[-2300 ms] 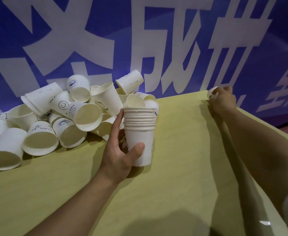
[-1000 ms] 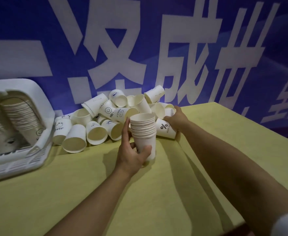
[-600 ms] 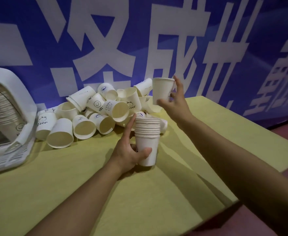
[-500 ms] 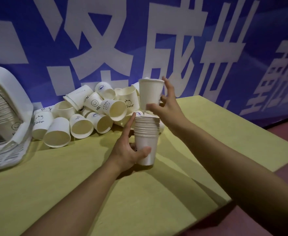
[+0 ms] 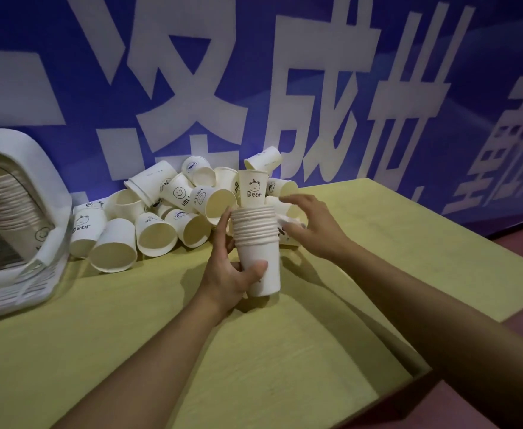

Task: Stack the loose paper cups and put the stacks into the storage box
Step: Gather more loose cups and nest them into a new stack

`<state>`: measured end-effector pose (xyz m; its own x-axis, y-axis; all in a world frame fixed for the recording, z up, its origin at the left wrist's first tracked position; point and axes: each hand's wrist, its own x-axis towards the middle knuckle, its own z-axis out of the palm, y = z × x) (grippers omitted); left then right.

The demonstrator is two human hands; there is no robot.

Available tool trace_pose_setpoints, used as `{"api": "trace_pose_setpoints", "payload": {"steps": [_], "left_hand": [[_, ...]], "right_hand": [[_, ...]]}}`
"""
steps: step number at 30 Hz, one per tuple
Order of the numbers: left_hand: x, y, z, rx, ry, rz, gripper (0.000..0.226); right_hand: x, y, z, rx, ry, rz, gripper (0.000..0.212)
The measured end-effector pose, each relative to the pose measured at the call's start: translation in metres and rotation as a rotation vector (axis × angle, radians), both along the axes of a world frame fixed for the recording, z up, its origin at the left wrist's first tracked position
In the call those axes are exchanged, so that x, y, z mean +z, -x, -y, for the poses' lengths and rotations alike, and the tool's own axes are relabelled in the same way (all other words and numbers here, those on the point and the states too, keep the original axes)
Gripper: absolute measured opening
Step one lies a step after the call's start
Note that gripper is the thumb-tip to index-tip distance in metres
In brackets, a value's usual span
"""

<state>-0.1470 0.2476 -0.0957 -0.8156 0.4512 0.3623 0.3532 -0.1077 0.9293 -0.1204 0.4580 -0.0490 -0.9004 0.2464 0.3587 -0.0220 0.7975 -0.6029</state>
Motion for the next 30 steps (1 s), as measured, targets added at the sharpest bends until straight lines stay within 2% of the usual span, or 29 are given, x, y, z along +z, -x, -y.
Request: {"api": "trace_pose_setpoints", "payload": {"steps": [2, 4, 7, 10, 16, 18, 21, 23, 25, 27, 30], "left_hand": [[0.000, 0.001, 0.001, 0.004, -0.028, 0.021, 0.113], [-0.001, 0.001, 0.000, -0.018, -0.017, 0.019, 0.116], [-0.001, 0.000, 0.000, -0.050, 0.005, 0.020, 0.119], [-0.001, 0.001, 0.000, -0.052, 0.019, 0.020, 0.120], [-0.001, 0.001, -0.001, -0.069, 0.022, 0.022, 0.122], [-0.003, 0.001, -0.002, -0.069, 0.023, 0.018, 0.121], [-0.005, 0.001, -0.004, -0.087, 0.059, -0.008, 0.116], [-0.005, 0.002, -0.005, -0.089, 0.080, -0.016, 0.113], [-0.006, 0.003, -0.005, -0.075, 0.082, -0.023, 0.111], [-0.007, 0.002, -0.004, -0.071, 0.085, -0.022, 0.111], [-0.005, -0.001, -0.005, -0.062, 0.069, 0.011, 0.113]], "right_hand": [[-0.009, 0.007, -0.009, 0.026, -0.201, 0.192, 0.072], [-0.016, 0.011, -0.010, 0.030, -0.350, 0.233, 0.076], [-0.012, 0.012, -0.013, -0.023, -0.343, 0.134, 0.071], [-0.009, 0.011, -0.017, 0.022, -0.343, 0.251, 0.071], [-0.010, 0.011, -0.026, 0.056, -0.189, 0.326, 0.079], [0.001, 0.010, -0.024, 0.041, -0.029, 0.182, 0.076], [0.030, 0.006, -0.012, 0.020, 0.445, -0.172, 0.071], [0.047, 0.007, 0.001, 0.034, 0.629, -0.282, 0.072], [0.051, 0.005, 0.017, 0.120, 0.668, -0.241, 0.072], [0.041, 0.001, 0.032, 0.193, 0.603, -0.149, 0.069], [0.019, 0.000, 0.045, 0.195, 0.547, -0.087, 0.048]]}}
